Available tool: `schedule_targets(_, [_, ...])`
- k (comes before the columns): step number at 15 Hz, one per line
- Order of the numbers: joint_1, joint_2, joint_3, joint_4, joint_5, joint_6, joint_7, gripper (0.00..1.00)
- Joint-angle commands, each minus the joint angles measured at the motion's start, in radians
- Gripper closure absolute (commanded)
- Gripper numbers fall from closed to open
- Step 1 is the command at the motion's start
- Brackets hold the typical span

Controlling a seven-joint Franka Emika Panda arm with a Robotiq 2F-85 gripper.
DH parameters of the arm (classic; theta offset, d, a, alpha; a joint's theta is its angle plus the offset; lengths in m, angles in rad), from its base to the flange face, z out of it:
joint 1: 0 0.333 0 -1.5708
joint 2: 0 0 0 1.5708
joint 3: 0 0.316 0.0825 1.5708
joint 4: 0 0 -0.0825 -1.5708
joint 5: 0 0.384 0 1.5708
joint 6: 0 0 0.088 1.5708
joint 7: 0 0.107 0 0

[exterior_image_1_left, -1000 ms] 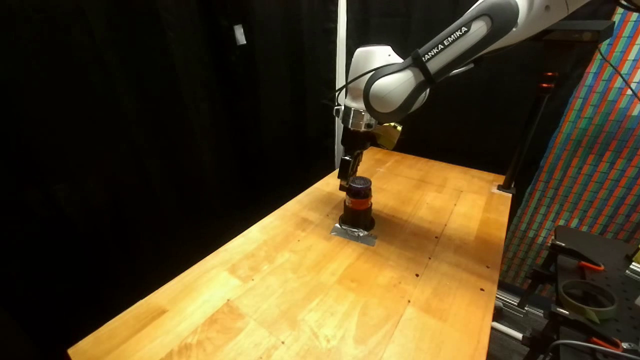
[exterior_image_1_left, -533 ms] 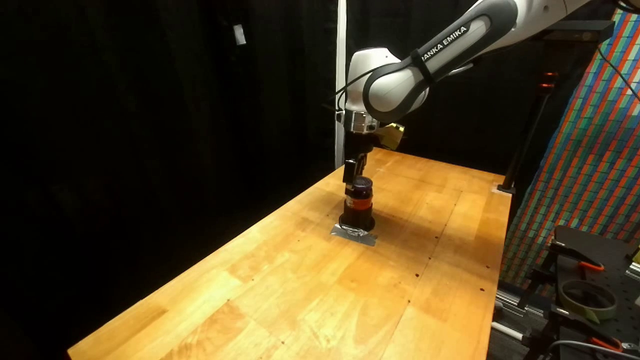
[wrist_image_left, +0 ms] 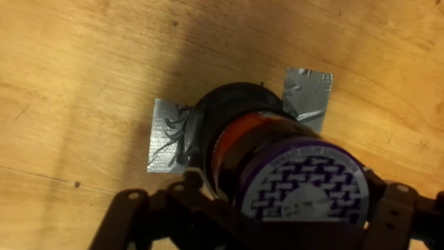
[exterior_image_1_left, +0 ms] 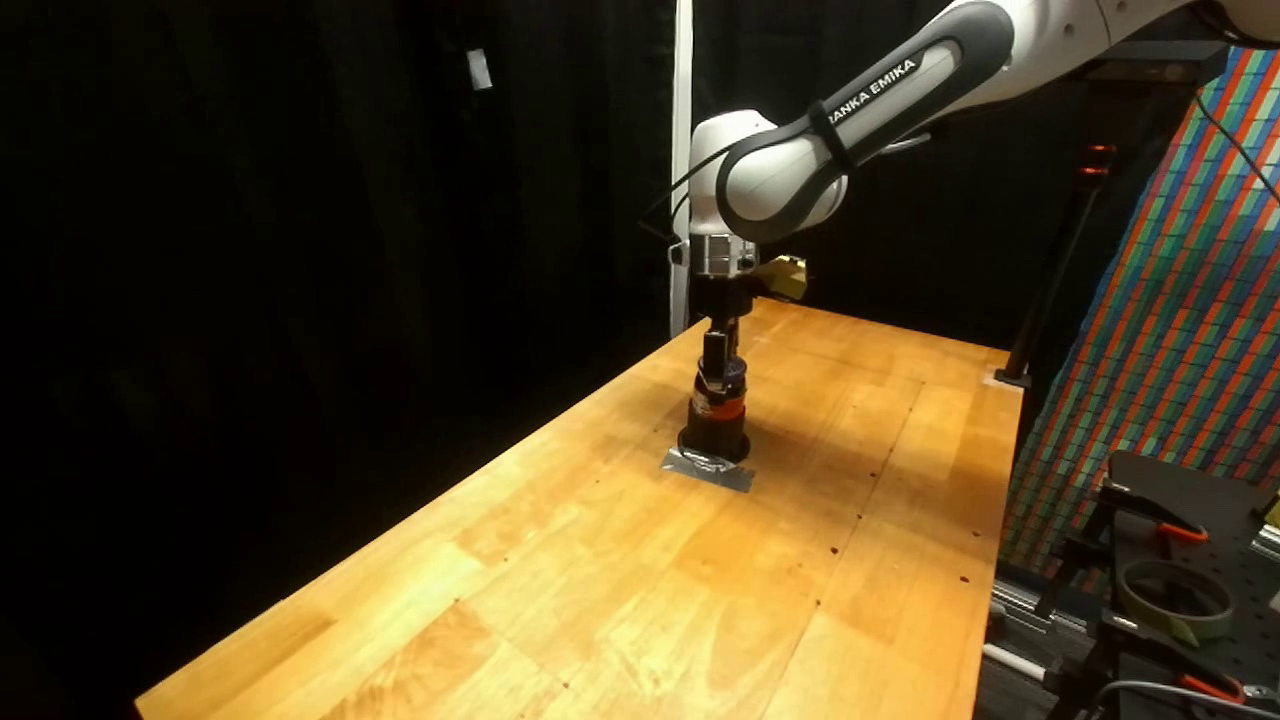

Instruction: Put the rubber band around the base of the cup

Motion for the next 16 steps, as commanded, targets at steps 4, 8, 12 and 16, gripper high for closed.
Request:
schedule_targets(4, [-0.008,0.001,-0.002,0.057,0.012,-0.044,0.003,0.00])
schedule_targets(8, [-0.002,-0.016,-0.009,0.059,0.002,-0.090,0.017,0.00])
schedule_targets(12, [0.003,-0.030,-0.018,0.063,-0.005,-0.152,0.028,0.00])
schedule_targets(16, [-0.007,-0.029,-0.014,0.046,0.004,-0.206,0.006,0.00])
